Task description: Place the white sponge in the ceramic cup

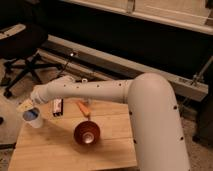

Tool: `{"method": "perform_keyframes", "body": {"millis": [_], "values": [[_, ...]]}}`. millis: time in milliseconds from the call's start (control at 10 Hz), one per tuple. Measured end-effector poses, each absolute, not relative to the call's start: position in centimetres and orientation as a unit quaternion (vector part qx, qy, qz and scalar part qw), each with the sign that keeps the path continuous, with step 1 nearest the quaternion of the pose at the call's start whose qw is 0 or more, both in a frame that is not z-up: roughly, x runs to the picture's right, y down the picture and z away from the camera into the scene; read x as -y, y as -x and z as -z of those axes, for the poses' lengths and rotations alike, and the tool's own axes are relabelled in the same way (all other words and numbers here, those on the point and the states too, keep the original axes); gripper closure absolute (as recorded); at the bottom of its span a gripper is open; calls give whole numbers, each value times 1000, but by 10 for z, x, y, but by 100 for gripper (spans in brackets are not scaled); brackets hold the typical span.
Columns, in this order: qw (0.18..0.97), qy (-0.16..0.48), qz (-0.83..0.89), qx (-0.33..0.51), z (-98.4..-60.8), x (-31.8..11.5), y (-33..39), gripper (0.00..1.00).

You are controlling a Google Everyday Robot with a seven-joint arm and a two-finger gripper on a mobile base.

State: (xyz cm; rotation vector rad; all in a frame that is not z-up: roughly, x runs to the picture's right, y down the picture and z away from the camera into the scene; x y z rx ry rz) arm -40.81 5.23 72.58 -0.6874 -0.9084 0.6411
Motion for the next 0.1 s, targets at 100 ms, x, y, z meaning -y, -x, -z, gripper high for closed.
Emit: {"method": "perform_keyframes", "body": {"millis": [100], "values": [[794, 319, -300, 422, -726, -51, 408, 20]]}}
